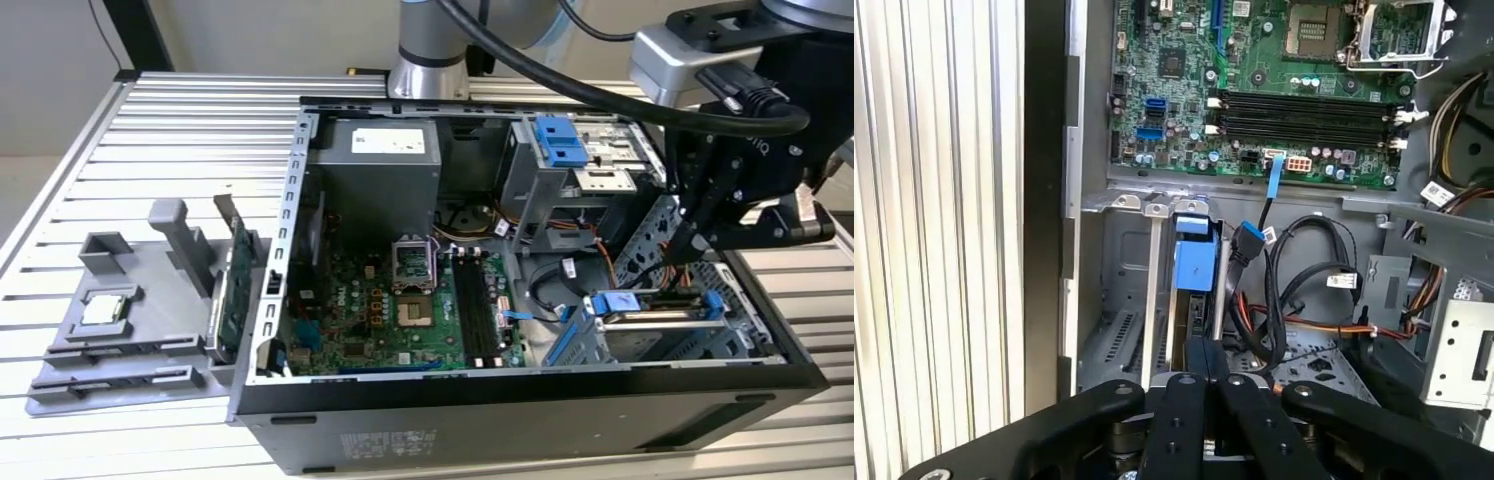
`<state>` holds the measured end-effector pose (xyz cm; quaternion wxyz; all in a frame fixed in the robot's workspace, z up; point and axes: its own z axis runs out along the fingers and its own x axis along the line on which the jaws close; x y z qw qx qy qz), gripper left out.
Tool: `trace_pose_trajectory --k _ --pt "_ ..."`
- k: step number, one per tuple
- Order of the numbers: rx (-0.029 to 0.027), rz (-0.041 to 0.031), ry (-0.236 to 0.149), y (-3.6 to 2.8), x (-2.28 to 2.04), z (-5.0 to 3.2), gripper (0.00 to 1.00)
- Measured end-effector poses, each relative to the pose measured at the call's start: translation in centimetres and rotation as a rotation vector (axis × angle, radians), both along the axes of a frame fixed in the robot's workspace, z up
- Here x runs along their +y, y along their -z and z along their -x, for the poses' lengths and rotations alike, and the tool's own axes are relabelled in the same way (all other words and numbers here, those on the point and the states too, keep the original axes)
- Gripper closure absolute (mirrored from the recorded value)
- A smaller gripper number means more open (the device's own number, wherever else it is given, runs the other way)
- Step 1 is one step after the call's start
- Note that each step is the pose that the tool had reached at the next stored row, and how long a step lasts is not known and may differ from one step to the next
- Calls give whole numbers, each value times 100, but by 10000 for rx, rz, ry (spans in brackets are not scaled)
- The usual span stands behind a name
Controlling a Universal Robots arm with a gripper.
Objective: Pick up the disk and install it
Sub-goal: 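Insert the second disk wire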
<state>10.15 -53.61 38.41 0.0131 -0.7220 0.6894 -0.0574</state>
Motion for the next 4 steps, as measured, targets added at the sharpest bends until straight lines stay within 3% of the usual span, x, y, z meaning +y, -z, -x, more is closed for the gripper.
trace_pose_trajectory --k 4 --pt "0 0 0 0 -3 0 100"
